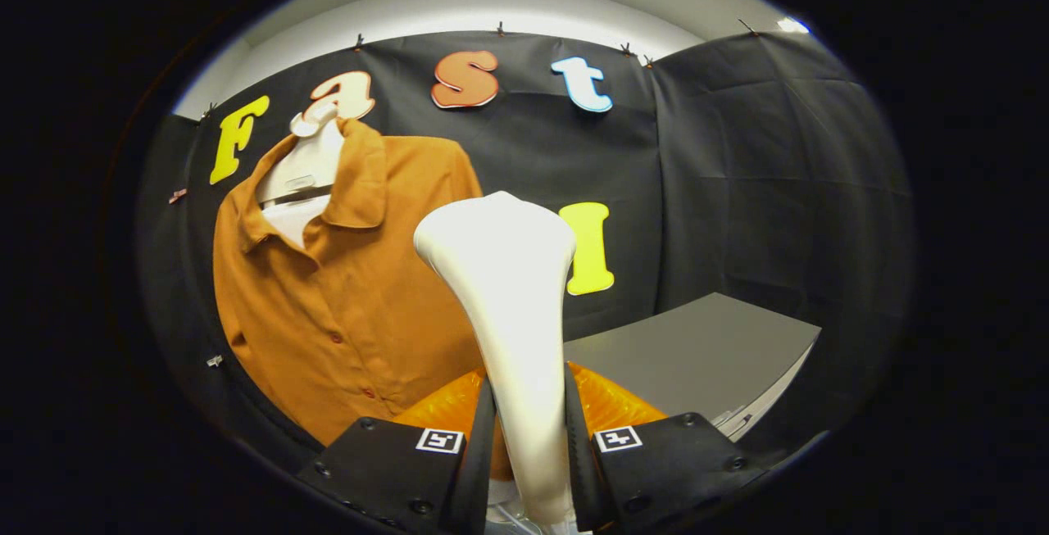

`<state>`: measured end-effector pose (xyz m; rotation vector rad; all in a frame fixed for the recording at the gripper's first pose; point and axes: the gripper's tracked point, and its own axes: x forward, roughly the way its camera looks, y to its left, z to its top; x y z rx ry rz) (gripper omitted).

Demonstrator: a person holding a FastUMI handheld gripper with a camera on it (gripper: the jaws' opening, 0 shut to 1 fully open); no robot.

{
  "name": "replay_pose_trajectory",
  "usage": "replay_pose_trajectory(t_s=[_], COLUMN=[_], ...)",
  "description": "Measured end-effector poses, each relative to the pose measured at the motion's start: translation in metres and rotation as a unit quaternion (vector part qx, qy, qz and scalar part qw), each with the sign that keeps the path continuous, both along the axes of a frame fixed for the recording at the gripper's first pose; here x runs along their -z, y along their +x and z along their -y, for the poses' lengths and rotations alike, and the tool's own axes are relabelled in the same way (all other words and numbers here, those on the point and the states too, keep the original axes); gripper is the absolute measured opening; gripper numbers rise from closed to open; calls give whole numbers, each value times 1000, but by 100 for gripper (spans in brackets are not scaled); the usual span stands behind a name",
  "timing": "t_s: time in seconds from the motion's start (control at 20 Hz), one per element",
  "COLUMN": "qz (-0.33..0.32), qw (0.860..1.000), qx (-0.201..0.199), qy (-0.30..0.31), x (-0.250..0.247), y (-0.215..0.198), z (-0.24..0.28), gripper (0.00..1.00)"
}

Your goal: Iron the clothes twice with a garment steamer, once on the left side and once on the right side.

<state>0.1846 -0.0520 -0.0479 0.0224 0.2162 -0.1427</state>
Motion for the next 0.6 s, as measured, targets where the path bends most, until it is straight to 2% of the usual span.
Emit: replay_pose_trajectory(t_s=[0.25, 0.6], qz=[7, -11], qw=[1000, 999], qx=[-11, -12], qy=[-19, -40], x=[-3, 8], y=[15, 47], z=[-49, -70], gripper=[44, 44])
